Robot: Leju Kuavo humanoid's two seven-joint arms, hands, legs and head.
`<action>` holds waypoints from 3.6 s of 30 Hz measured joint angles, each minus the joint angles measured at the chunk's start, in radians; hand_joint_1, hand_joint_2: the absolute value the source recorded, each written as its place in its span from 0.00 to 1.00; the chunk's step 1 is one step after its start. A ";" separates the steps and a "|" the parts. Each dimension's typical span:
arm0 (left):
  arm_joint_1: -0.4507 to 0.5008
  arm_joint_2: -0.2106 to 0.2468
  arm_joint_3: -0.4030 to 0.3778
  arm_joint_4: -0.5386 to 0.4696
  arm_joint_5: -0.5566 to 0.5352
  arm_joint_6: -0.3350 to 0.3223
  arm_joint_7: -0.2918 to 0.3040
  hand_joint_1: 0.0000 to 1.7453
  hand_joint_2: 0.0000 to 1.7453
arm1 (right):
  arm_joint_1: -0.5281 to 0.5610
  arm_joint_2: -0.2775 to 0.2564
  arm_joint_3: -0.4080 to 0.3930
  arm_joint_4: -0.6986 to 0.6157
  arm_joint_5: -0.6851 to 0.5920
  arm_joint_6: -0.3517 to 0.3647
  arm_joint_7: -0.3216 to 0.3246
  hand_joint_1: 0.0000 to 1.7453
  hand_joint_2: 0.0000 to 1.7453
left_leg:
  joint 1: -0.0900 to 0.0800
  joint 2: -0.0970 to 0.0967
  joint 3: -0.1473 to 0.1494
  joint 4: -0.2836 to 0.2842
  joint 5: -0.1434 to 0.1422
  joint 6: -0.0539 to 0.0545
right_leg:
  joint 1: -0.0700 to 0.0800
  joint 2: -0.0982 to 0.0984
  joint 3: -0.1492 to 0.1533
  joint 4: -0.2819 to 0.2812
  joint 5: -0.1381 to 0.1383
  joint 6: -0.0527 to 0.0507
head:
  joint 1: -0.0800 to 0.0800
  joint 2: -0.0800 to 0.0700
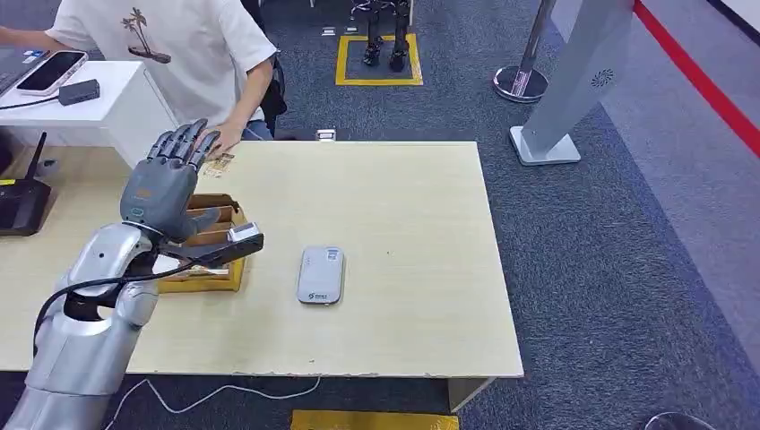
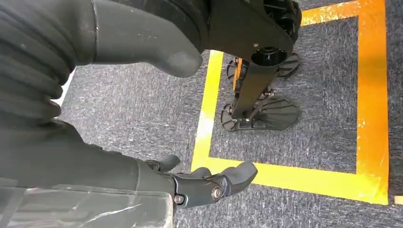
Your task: Pass the card to the sensor for recognition and then transmit it.
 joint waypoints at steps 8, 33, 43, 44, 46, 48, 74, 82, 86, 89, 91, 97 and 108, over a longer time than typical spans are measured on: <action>0.109 0.085 -0.013 -0.065 0.023 0.010 0.016 0.00 1.00 | 0.006 0.000 -0.024 0.000 -0.007 0.000 0.003 0.00 1.00 | 0.000 0.001 0.000 0.000 -0.001 -0.001 | 0.000 0.002 0.000 0.000 -0.001 0.000 | -0.001 0.000; 0.466 0.026 0.085 -0.210 -0.213 0.197 0.043 0.00 1.00 | 0.005 0.000 -0.055 -0.002 0.000 0.000 0.000 0.00 1.00 | 0.000 0.000 0.000 -0.001 -0.001 0.000 | 0.000 0.000 0.000 0.000 -0.002 0.000 | -0.001 0.000; 0.501 0.011 0.119 -0.226 -0.219 0.197 0.045 0.00 1.00 | 0.005 0.000 -0.064 -0.005 -0.001 0.000 0.000 0.00 1.00 | 0.000 0.000 0.000 0.000 -0.001 0.000 | 0.000 0.000 0.000 0.000 -0.002 0.000 | -0.002 0.000; 0.502 0.011 0.119 -0.226 -0.219 0.197 0.045 0.00 1.00 | 0.005 0.000 -0.064 -0.006 0.000 0.000 0.000 0.00 1.00 | 0.000 0.000 0.000 0.000 -0.001 0.000 | 0.000 0.000 0.000 0.000 -0.002 0.000 | -0.002 0.000; 0.503 0.008 0.120 -0.226 -0.222 0.197 0.045 0.00 1.00 | 0.005 0.000 -0.065 -0.006 -0.001 0.000 0.000 0.00 1.00 | 0.000 0.000 0.000 0.000 -0.001 0.000 | 0.000 0.000 0.000 0.000 -0.002 0.000 | -0.002 0.000; 0.509 0.007 0.124 -0.232 -0.228 0.197 0.047 0.00 1.00 | 0.005 0.001 -0.067 -0.006 -0.002 0.000 0.000 0.00 1.00 | 0.000 0.000 0.000 -0.001 -0.001 0.000 | 0.000 0.000 0.000 0.000 -0.002 0.000 | -0.002 0.000; 0.413 0.012 0.306 -0.139 -0.272 0.133 0.077 0.00 1.00 | 0.000 0.001 -0.072 -0.009 0.042 0.000 -0.001 0.00 1.00 | 0.000 -0.003 0.000 0.000 -0.001 -0.001 | 0.000 -0.002 0.001 0.000 -0.001 0.000 | -0.002 0.000; 0.268 -0.011 0.308 -0.016 -0.269 0.093 0.047 0.00 1.00 | -0.007 0.001 -0.068 -0.009 0.072 0.000 0.004 0.00 1.00 | 0.000 -0.003 0.000 0.000 0.000 -0.001 | 0.000 -0.002 0.000 0.000 -0.001 0.000 | -0.002 0.000; 0.200 -0.022 0.308 0.053 -0.265 0.079 0.039 0.00 1.00 | -0.021 0.001 -0.063 -0.009 0.074 0.000 0.010 0.00 1.00 | 0.000 -0.002 0.000 0.000 0.000 -0.001 | 0.000 -0.002 0.000 0.000 -0.001 0.000 | -0.002 0.000; 0.176 -0.027 0.308 0.081 -0.265 0.078 0.039 0.00 1.00 | -0.024 0.001 -0.061 -0.009 0.074 0.000 0.012 0.00 1.00 | 0.000 -0.003 0.000 0.000 0.000 -0.001 | 0.000 -0.002 0.000 0.000 -0.001 0.000 | -0.002 0.000; 0.169 -0.031 0.308 0.093 -0.264 0.078 0.039 0.00 1.00 | -0.024 0.001 -0.060 -0.009 0.074 0.000 0.013 0.00 1.00 | 0.000 -0.002 0.000 0.000 0.000 -0.001 | 0.000 -0.002 0.000 0.000 -0.001 0.000 | -0.002 0.000; 0.145 -0.038 0.308 0.127 -0.259 0.071 0.036 0.00 1.00 | -0.027 0.001 -0.053 -0.009 0.086 0.000 0.014 0.00 1.00 | 0.000 -0.002 0.000 0.000 0.000 -0.001 | 0.000 -0.002 0.000 0.000 -0.001 0.000 | -0.002 0.000; 0.051 -0.064 0.280 0.215 -0.167 0.050 -0.017 0.00 1.00 | -0.037 0.001 -0.046 -0.009 0.090 0.000 0.021 0.00 1.00 | 0.000 -0.002 0.000 0.000 0.000 -0.001 | 0.000 -0.001 0.000 0.000 -0.001 -0.001 | -0.002 0.000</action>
